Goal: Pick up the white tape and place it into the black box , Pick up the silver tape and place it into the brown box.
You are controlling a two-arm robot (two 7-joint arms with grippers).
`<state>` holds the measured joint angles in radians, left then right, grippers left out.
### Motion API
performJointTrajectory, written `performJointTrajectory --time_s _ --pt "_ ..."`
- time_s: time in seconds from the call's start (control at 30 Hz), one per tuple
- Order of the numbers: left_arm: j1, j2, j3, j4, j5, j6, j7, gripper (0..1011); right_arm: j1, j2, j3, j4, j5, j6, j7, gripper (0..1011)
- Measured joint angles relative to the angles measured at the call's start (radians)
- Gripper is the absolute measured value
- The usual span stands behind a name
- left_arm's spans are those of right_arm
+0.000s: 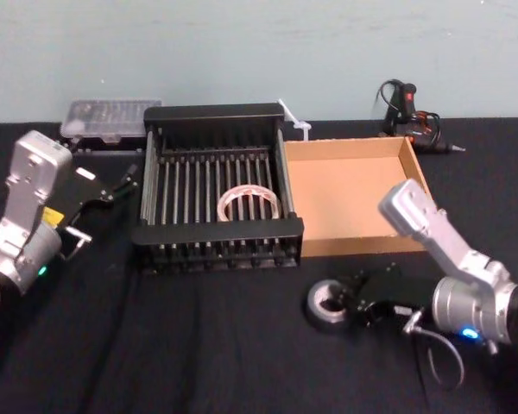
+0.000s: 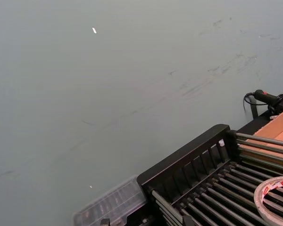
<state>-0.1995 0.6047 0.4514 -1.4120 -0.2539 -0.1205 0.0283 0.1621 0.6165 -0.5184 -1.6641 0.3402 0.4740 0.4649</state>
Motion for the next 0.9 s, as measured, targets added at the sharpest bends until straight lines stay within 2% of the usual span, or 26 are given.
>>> performJointTrajectory --time_s 0.27,0.4,0.6,0.9 --pt "0.0 0.0 0.0 0.0 0.0 0.0 0.0 1001 -0.018 -0.018 0.089 -0.02 0.03 -0.014 -0.06 159" --pt "0.0 0.0 0.0 0.0 0.0 0.0 0.0 1001 -0.012 -0.034 0.121 -0.018 0.035 -0.017 -0.09 159" --pt "0.0 0.0 0.0 0.0 0.0 0.0 0.0 1001 0.013 -0.064 0.151 0.009 0.026 -0.018 -0.135 159" --pt "0.0 0.0 0.0 0.0 0.0 0.0 0.0 1001 0.071 -0.127 0.186 0.091 -0.001 -0.009 -0.186 159"
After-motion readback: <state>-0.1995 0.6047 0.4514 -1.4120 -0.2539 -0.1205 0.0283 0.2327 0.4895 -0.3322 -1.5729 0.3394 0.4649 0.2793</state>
